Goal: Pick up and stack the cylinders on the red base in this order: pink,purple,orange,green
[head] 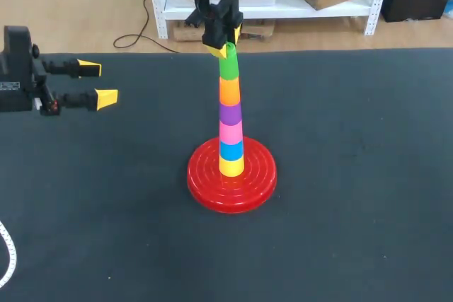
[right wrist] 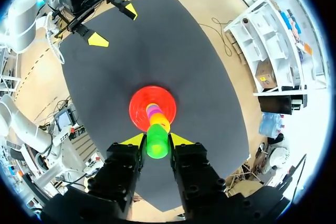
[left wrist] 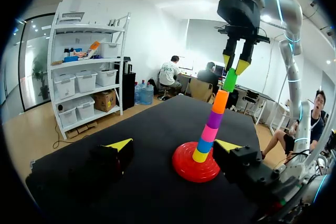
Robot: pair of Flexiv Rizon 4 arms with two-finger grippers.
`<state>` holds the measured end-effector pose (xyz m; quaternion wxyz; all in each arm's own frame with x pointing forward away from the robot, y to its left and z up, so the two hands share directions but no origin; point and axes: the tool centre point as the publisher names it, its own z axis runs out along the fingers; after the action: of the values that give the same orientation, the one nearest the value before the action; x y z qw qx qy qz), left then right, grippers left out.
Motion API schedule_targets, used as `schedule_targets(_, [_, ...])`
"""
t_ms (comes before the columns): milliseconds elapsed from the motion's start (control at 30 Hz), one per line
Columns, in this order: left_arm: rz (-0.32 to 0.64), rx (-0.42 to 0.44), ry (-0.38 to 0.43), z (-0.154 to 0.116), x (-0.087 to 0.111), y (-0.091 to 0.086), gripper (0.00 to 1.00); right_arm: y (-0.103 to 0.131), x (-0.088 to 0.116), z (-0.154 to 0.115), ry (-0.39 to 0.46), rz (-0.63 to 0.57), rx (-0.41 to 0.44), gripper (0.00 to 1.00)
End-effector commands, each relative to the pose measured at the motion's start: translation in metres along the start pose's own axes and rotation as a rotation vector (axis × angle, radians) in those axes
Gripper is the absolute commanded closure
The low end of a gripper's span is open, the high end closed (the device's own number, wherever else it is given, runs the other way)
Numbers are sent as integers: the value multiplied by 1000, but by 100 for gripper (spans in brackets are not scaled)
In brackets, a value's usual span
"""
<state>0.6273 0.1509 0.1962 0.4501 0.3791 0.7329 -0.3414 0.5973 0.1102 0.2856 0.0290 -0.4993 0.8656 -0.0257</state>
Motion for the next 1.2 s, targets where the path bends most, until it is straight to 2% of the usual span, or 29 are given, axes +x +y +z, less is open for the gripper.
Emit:
schedule_targets(33, [3, -3, -8, 1, 2, 0, 0, -1, 0, 2, -2, 4, 2, 100])
schedule_targets(1200, [3, -3, -8, 1, 2, 0, 0, -4, -1, 12, -1, 26, -13, 100])
